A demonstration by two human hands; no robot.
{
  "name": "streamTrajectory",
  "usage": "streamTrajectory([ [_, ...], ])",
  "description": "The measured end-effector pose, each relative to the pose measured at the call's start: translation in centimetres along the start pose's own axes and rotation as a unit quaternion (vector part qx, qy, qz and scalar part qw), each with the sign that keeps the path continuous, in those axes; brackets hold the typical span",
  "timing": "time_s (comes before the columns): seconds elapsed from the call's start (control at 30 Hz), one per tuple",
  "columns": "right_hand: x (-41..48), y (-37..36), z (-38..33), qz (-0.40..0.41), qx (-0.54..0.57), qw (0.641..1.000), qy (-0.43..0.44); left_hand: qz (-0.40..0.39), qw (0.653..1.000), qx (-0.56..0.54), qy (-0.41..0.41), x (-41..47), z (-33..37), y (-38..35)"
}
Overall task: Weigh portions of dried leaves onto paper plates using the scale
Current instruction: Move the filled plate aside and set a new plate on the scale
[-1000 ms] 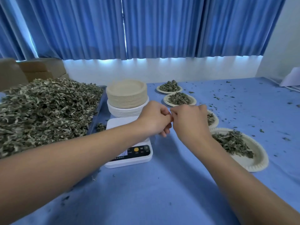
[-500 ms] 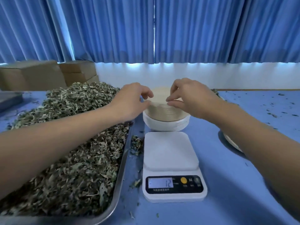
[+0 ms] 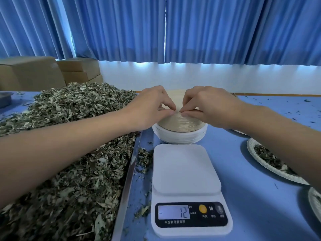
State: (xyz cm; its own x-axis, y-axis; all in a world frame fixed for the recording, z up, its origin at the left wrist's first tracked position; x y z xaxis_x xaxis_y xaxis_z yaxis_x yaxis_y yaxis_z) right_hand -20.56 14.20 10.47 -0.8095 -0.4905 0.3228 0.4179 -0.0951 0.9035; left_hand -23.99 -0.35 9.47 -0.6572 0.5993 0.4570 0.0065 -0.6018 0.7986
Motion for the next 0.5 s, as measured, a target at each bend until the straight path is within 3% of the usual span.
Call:
streamTrajectory([
  [0.3,0.1,0.2,-0.6,-0.006,-0.059,0.997,0.043,-0.01,1.0,-0.009,-0.018,0.3,-0.2,-0.1],
  [0.5,0.2,2.1,-0.2,0.012,-0.038,0.999,0.036,0.0,0.999,-0.008,-0.038,0.7,0.3,0.7],
])
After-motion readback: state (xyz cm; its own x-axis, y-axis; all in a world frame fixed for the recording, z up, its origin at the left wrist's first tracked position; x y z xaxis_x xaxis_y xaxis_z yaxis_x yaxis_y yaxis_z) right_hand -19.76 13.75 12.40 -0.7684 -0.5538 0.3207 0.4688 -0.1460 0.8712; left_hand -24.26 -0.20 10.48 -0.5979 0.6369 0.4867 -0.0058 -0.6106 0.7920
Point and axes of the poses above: each hand's wrist, its own x-axis towards the middle knuckle, its own y-axis out of the back of the hand, z = x × y, the point moved 6 cm from there along x, towards the middle knuckle, and after that the axes turned 9 degrees about -x, right-handed, at the moved point
